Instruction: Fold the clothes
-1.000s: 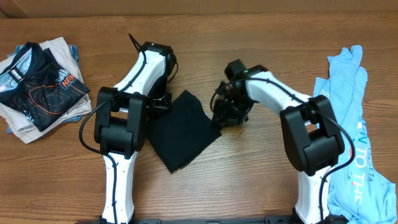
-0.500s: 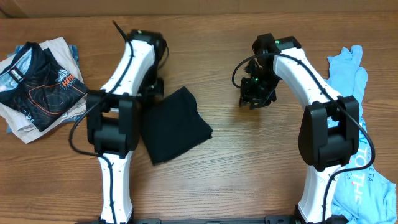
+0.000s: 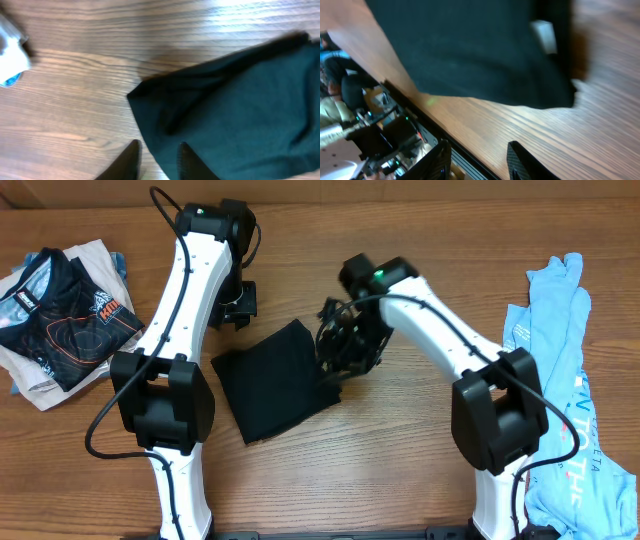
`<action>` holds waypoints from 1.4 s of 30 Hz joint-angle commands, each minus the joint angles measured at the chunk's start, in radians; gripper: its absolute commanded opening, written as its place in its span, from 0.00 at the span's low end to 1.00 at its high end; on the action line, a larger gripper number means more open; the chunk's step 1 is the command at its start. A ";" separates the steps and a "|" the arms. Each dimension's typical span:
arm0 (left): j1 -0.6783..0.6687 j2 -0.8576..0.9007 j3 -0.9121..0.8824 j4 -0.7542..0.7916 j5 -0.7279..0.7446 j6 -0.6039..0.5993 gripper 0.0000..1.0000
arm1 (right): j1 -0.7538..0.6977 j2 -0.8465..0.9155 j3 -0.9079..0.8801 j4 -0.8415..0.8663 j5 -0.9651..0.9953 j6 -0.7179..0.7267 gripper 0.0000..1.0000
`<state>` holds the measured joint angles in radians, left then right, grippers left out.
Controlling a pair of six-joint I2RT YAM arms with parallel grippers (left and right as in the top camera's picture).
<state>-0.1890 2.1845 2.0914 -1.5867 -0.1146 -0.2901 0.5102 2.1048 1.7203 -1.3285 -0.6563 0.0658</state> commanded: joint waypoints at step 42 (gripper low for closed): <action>-0.047 -0.008 -0.439 0.385 0.193 -0.114 0.05 | -0.156 -0.076 -0.249 0.323 -0.247 -0.067 0.36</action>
<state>-0.2295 2.1731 1.6108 -1.2114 0.0406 -0.3798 0.3283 2.0914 1.4170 -0.9642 -0.6720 0.1478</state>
